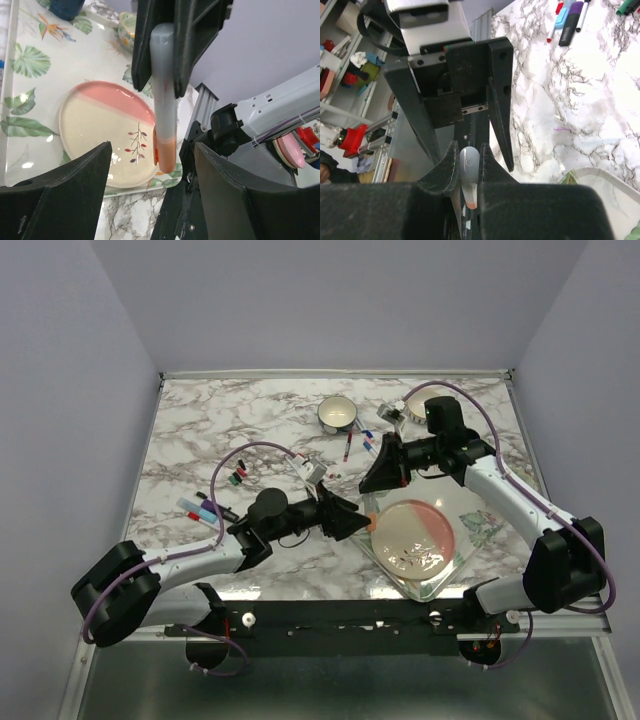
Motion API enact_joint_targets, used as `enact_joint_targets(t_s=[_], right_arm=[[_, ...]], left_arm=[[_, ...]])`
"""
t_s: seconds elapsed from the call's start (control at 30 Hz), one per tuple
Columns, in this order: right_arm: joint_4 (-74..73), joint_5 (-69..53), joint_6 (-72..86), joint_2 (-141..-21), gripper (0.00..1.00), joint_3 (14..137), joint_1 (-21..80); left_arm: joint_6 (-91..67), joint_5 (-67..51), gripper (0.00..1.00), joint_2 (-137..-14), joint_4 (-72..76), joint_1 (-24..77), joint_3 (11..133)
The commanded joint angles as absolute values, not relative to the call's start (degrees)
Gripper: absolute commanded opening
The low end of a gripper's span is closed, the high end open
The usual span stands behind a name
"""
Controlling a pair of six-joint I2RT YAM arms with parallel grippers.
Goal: Open the pen caps
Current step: Hold the pen cap with the left arm and grip the barrel with the right arm
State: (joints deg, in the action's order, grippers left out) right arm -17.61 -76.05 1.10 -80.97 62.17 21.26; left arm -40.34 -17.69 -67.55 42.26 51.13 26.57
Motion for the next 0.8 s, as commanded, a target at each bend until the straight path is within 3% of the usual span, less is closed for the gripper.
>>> enact_joint_targets(t_s=[0.0, 0.63, 0.77], right_arm=[[-14.2, -74.6, 4.4, -80.0, 0.01, 61.3, 20.6], [-9.8, -73.7, 9.1, -79.4, 0.01, 59.2, 18.3], [-9.8, -73.6, 9.1, -79.4, 0.01, 59.2, 18.1]], left_arm=[[-40.4, -19.4, 0.75, -70.9, 44.1, 52.0, 28.9], [-42.4, -18.8, 0.74, -76.1, 47.3, 53.5, 30.6], [-42.7, -19.4, 0.68, -77.4, 47.9, 53.7, 31.2]])
